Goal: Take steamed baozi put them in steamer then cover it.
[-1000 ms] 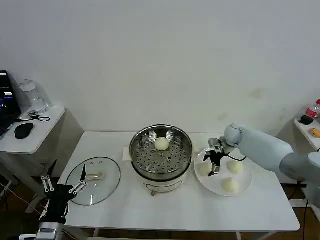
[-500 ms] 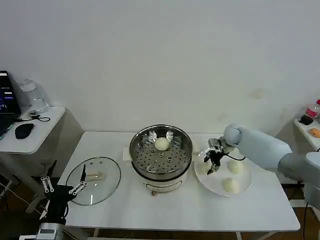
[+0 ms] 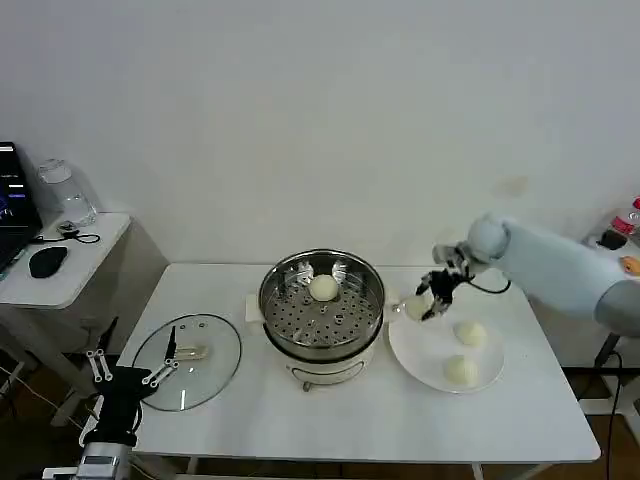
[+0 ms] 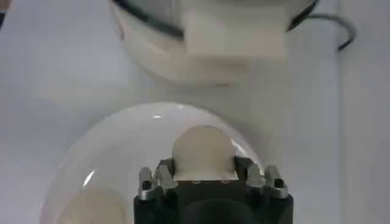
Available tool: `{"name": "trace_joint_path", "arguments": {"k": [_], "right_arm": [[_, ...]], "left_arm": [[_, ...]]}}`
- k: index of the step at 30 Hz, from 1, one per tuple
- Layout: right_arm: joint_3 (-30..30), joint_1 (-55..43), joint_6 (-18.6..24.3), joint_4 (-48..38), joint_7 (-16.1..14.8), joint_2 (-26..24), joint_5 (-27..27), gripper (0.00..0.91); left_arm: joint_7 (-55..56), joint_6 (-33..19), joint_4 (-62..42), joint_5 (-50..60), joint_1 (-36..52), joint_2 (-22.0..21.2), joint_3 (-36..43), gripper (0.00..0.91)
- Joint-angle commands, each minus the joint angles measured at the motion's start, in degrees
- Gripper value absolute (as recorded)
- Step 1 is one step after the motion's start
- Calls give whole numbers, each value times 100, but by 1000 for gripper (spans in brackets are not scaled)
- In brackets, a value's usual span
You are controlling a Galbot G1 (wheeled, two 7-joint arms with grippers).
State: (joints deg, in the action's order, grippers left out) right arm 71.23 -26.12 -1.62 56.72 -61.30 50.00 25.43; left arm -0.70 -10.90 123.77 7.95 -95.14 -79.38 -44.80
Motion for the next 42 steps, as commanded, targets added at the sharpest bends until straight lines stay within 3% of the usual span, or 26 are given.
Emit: {"name": "trace_joint_path", "arguments": {"k": [1,8,14,24,29,42], "right_arm": [[77,-971,-82,796,-43,-360,517,655],[369,-1375,-376,1915,1,-541,985,655],[677,-1655,-697,2241,88,-149,1422,655],[1093,-1456,-1295,1654,248,1430,2332,655],[1138,-1187,-1431,1133,406,2075,2368,645],[1121,-534,-1576,164,711,2754,2243,655]], "left_arm": [[-2,-2,-5,1,5,5,20,907],[-6,-29,-18,-6,-21,-3,26,907],[-5,-29,7,-2,-9,-8,53,907],[6,-73,4,8,-24,-122,76,907],[8,-104,3,3,-38,-170,61,907],[20,-129,-42,-32,-8,-172,17,907]]}}
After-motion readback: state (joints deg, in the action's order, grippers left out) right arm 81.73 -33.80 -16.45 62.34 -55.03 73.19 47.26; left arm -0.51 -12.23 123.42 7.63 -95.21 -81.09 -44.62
